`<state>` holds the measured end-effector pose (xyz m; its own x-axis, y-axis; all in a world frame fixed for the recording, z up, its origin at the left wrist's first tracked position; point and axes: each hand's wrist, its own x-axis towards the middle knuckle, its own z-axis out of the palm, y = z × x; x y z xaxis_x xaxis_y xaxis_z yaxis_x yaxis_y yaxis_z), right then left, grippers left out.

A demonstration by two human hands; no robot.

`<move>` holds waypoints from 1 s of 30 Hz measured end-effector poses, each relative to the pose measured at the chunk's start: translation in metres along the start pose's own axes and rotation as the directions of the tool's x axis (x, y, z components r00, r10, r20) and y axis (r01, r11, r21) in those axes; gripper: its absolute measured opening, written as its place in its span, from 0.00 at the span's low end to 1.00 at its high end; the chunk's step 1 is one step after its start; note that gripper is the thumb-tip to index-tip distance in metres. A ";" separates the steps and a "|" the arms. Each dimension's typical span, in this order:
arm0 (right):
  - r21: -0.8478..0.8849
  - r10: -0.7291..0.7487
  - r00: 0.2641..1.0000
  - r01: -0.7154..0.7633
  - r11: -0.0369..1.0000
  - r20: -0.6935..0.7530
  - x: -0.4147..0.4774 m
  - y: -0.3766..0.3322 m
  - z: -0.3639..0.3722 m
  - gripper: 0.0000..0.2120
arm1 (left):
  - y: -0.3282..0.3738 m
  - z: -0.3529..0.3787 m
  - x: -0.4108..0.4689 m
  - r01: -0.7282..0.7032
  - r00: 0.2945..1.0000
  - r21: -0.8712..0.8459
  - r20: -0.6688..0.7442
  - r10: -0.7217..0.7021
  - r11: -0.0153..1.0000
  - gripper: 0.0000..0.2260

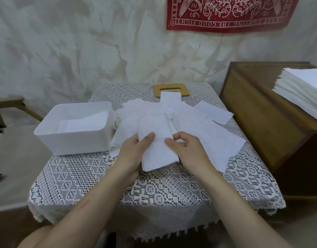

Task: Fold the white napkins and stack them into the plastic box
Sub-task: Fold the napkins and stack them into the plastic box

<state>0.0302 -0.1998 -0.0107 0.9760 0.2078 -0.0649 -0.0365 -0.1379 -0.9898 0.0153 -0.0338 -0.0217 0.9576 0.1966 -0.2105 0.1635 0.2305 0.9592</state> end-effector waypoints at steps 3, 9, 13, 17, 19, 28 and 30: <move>-0.174 -0.021 0.999 0.014 0.985 -0.036 0.009 0.003 -0.014 0.10 | -0.003 -0.003 0.003 -0.042 0.996 0.079 -0.078 0.048 0.996 0.07; -0.700 -0.213 0.948 -0.015 0.714 -0.237 0.030 0.004 -0.047 0.07 | -0.001 -0.012 0.008 -0.058 0.996 0.149 -0.060 0.068 0.987 0.07; -0.816 -0.167 0.970 -0.050 0.576 -0.177 0.045 0.009 -0.034 0.22 | 0.001 -0.012 0.011 -0.041 0.999 0.144 -0.020 0.044 0.989 0.09; -0.864 -0.196 0.961 -0.075 0.497 -0.196 0.058 0.012 -0.021 0.20 | 0.003 -0.011 0.013 -0.007 1.000 0.119 0.022 0.005 0.993 0.11; -0.871 -0.247 0.945 -0.071 0.486 -0.215 0.060 0.011 -0.020 0.12 | 0.002 -0.011 0.013 0.003 0.999 0.104 0.045 -0.008 0.995 0.11; -0.122 -0.097 0.978 0.075 0.990 -0.184 0.024 -0.017 -0.039 0.04 | 0.006 -0.014 0.004 0.020 0.999 0.041 0.032 -0.021 0.999 0.09; -0.135 0.064 0.988 -0.083 0.987 -0.144 0.019 -0.005 -0.044 0.04 | 0.006 -0.014 0.000 0.018 0.999 0.065 0.026 -0.020 0.998 0.08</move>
<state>0.0586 -0.2375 -0.0014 0.9924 0.0573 -0.1088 -0.0883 -0.2843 -0.9547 0.0128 -0.0187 -0.0186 0.9601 0.1669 -0.2245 0.1960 0.1713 0.9655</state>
